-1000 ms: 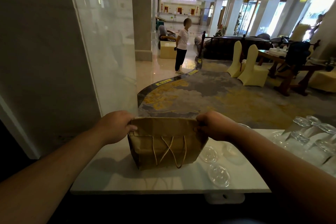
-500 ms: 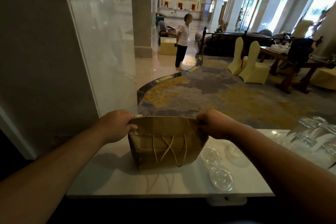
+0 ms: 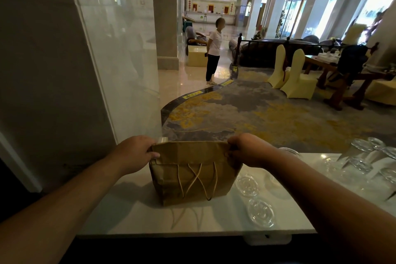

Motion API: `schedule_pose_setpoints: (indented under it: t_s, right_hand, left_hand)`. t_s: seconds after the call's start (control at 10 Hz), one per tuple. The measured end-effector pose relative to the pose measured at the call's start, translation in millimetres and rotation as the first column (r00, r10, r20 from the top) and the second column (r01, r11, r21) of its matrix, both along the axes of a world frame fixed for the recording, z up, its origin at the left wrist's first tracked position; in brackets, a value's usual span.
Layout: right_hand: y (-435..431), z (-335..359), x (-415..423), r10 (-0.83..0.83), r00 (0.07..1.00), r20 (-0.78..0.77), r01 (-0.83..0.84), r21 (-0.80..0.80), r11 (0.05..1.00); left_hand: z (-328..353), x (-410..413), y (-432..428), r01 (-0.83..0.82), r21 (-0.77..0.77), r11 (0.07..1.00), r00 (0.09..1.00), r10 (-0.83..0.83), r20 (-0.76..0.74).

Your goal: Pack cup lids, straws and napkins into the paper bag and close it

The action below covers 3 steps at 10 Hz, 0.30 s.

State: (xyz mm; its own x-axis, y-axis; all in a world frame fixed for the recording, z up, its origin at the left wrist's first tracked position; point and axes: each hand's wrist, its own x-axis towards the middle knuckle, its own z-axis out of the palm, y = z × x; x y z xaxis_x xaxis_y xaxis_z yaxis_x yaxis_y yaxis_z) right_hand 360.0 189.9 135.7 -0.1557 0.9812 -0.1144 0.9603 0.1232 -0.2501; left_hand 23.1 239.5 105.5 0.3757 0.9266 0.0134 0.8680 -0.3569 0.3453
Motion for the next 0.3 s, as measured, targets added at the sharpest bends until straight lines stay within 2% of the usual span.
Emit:
schedule_pose_setpoints:
  t_s: [0.2,0.3]
  right_hand:
    - [-8,1,-1,-0.045,0.998,-0.038,0.047,0.063,0.997]
    - [-16,6,-8,-0.058,0.993,-0.105,0.067,0.086,0.994]
  left_hand:
    - [10,-3,-11,0.005,-0.016,1.000,0.999,-0.004,0.054]
    - [16,4,-20,0.015,-0.036,0.999,0.997,-0.012,0.080]
